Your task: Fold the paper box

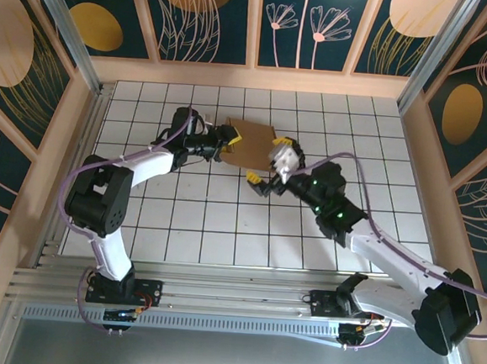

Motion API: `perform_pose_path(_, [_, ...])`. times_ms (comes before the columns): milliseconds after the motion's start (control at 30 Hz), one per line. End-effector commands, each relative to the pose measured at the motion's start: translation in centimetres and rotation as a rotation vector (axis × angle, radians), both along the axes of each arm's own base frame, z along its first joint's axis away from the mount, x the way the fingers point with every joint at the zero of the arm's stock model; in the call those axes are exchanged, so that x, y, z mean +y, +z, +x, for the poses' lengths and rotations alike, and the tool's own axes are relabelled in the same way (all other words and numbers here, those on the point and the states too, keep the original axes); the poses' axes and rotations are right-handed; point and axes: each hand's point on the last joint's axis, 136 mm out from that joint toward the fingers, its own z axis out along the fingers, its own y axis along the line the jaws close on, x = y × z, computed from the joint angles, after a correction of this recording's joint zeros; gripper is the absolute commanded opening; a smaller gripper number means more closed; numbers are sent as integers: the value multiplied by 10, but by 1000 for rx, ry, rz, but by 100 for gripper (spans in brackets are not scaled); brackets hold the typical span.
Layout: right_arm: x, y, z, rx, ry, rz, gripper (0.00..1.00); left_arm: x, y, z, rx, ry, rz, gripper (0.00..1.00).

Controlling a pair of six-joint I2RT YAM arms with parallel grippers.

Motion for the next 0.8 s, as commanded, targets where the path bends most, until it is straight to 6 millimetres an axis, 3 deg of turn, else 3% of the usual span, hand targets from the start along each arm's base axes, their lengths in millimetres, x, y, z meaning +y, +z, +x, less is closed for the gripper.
perform_pose_path(0, [-3, -32, 18, -303, -55, -385, 99, 8, -4, -19, 324, 138, -73, 39])
perform_pose_path(67, [2, -47, 24, -365, -56, -502, 99, 9, -5, -24, 353, 151, -90, 39])
perform_pose_path(100, [2, -48, 30, -389, -74, -523, 99, 10, 6, -26, 338, 156, -110, 40])
perform_pose_path(367, [7, -51, 79, -608, -224, -706, 99, 16, 18, -36, 374, 200, -158, 44])
perform_pose_path(567, [10, -45, 98, -665, -311, -719, 99, 15, 26, -41, 382, 198, -191, 46])
perform_pose_path(633, [10, -39, 101, -674, -335, -695, 91, 14, 27, -42, 384, 193, -195, 46])
perform_pose_path(700, [10, -36, 102, -669, -347, -687, 70, 14, 26, -43, 388, 191, -200, 47])
perform_pose_path(767, [9, -33, 102, -672, -355, -673, 57, 13, 27, -43, 389, 185, -213, 48])
